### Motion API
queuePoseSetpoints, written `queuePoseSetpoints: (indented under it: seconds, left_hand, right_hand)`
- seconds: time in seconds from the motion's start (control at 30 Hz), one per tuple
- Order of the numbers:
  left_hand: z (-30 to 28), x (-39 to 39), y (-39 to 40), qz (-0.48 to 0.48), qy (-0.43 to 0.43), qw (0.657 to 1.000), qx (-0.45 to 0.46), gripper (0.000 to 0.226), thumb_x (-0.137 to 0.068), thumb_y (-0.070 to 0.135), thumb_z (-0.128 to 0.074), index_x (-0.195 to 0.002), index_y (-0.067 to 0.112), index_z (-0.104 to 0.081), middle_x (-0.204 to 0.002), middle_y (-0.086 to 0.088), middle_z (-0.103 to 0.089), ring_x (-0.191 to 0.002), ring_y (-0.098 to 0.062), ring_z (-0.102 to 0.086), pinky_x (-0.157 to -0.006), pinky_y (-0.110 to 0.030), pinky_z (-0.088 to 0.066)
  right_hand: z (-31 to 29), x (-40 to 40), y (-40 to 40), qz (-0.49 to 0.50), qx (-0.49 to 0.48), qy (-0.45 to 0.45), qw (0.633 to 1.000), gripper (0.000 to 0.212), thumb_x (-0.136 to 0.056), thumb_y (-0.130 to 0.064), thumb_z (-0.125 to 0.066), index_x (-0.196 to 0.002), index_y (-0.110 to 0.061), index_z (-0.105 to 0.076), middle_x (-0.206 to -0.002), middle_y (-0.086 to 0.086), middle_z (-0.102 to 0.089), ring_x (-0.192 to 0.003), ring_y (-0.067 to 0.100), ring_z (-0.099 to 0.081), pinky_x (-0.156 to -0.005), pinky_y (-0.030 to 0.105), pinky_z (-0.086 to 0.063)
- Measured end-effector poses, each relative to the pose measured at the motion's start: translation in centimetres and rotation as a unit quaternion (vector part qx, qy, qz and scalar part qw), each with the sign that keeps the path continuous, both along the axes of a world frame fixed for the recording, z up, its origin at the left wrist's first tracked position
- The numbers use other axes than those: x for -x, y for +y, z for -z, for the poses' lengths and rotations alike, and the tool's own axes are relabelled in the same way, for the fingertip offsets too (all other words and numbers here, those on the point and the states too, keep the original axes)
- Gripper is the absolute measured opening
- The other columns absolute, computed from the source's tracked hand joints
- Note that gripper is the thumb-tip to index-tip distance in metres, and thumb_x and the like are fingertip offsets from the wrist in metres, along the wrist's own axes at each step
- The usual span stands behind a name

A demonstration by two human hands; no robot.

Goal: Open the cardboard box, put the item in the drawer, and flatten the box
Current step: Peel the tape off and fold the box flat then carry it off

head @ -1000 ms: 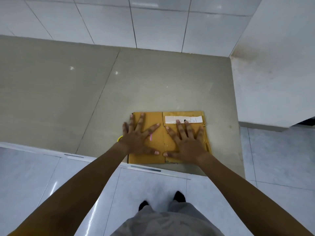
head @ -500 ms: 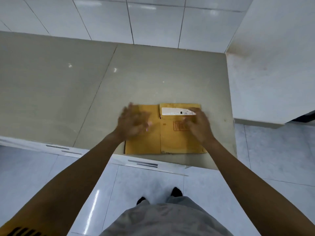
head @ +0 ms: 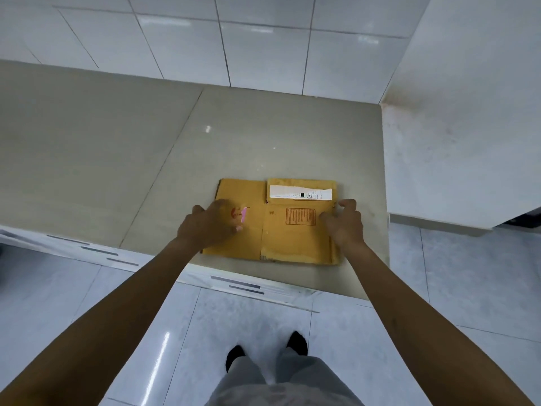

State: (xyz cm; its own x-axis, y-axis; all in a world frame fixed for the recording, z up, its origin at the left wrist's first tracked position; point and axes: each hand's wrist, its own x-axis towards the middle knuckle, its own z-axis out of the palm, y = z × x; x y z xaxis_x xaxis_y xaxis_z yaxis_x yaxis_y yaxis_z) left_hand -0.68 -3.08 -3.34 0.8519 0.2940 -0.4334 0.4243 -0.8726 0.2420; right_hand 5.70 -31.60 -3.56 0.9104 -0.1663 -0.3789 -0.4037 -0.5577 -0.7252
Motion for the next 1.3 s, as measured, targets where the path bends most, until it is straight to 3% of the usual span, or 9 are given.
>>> queuePoseSetpoints:
  seconds: [0.1,0.2,0.3,0.4,0.5,0.63,0.87,1.07,1.3]
  left_hand:
    - [0.6,-0.3,0.8,-0.043,-0.015,0.994,0.100,0.111,-0.053,0.080,-0.057,-0.145,0.029,-0.025,-0.142,-0.017,-0.044,-0.122,-0.041,-0.049,-0.099,-0.051,-0.043]
    - [0.4,-0.4,1.1,-0.069,-0.057,0.984,0.156,0.104,-0.055,0.074,-0.067,-0.144,0.036,-0.027,-0.143,-0.013,-0.042,-0.122,-0.039,-0.048,-0.099,-0.049,-0.045]
    - [0.3,-0.7,0.9,-0.009,-0.048,0.992,0.112,0.097,-0.059,0.075,-0.069,-0.141,0.041,-0.031,-0.141,-0.017,-0.038,-0.122,-0.040,-0.046,-0.097,-0.046,-0.044]
    - [-0.2,-0.5,-0.2,0.087,-0.003,0.995,0.053,0.092,-0.067,0.071,-0.068,-0.145,0.042,-0.027,-0.152,-0.015,-0.019,-0.131,-0.041,-0.038,-0.102,-0.048,-0.042]
    - [-1.0,0.5,-1.0,0.150,-0.034,0.988,0.027,0.102,-0.065,0.069,-0.068,-0.149,0.039,-0.020,-0.157,-0.013,-0.004,-0.137,-0.041,-0.030,-0.107,-0.050,-0.039]
    - [-2.7,2.4,-2.2,0.214,-0.134,0.967,0.031,0.102,-0.063,0.068,-0.069,-0.148,0.034,-0.026,-0.158,-0.012,0.002,-0.141,-0.039,-0.023,-0.108,-0.054,-0.039]
    - [-6.4,8.5,-5.1,0.244,-0.186,0.952,0.003,0.102,-0.067,0.076,-0.060,-0.150,0.046,-0.007,-0.160,-0.003,0.015,-0.143,-0.041,-0.019,-0.110,-0.054,-0.031]
    - [-8.7,14.2,-9.8,0.318,-0.212,0.924,-0.022,0.126,-0.053,0.090,-0.056,-0.151,0.040,0.006,-0.158,-0.015,0.021,-0.147,-0.039,0.002,-0.116,-0.051,-0.016]
    - [-9.8,17.4,-16.9,0.375,-0.269,0.886,-0.030,0.124,-0.063,0.065,-0.074,-0.153,0.033,0.004,-0.161,-0.013,0.015,-0.149,-0.032,-0.001,-0.117,-0.050,-0.022]
  right_hand:
    - [-0.1,-0.4,-0.4,-0.019,-0.040,-0.012,0.999,0.057,-0.086,-0.020,-0.066,-0.133,-0.021,-0.035,-0.133,0.013,-0.040,-0.101,0.024,-0.049,-0.085,0.033,-0.043]
    - [-0.2,-0.7,-0.8,-0.037,-0.061,-0.025,0.997,0.063,-0.088,-0.016,-0.062,-0.141,-0.026,-0.030,-0.139,0.013,-0.037,-0.116,0.030,-0.050,-0.090,0.034,-0.041]
    - [-0.2,-0.6,-0.9,-0.090,-0.045,-0.036,0.994,0.065,-0.090,-0.017,-0.056,-0.147,-0.030,-0.026,-0.142,0.011,-0.037,-0.124,0.030,-0.046,-0.100,0.039,-0.040]
    - [-0.4,-0.1,-0.8,-0.153,0.009,-0.025,0.988,0.059,-0.094,-0.025,-0.053,-0.148,-0.028,-0.030,-0.145,0.011,-0.033,-0.123,0.031,-0.049,-0.101,0.039,-0.041]
    - [-1.0,0.6,-1.0,-0.155,0.018,-0.036,0.987,0.061,-0.093,-0.023,-0.054,-0.149,-0.026,-0.030,-0.144,0.012,-0.032,-0.124,0.030,-0.048,-0.101,0.038,-0.040]
    - [-2.9,2.5,-2.0,-0.130,-0.007,-0.077,0.988,0.064,-0.092,-0.015,-0.055,-0.150,-0.023,-0.030,-0.143,0.012,-0.033,-0.126,0.028,-0.046,-0.103,0.033,-0.036]
    - [-7.4,9.1,-7.3,-0.081,-0.059,-0.148,0.984,0.062,-0.093,-0.015,-0.060,-0.148,-0.024,-0.035,-0.143,0.010,-0.037,-0.133,0.027,-0.041,-0.109,0.034,-0.034]
    - [-11.2,16.2,-13.5,-0.042,-0.088,-0.169,0.981,0.054,-0.095,-0.004,-0.051,-0.145,-0.023,-0.042,-0.147,0.005,-0.041,-0.136,0.025,-0.039,-0.110,0.038,-0.035]
    - [-13.1,22.2,-22.7,0.041,-0.149,-0.166,0.974,0.049,-0.095,-0.004,-0.053,-0.139,-0.025,-0.050,-0.147,-0.001,-0.042,-0.132,0.024,-0.040,-0.109,0.042,-0.038]
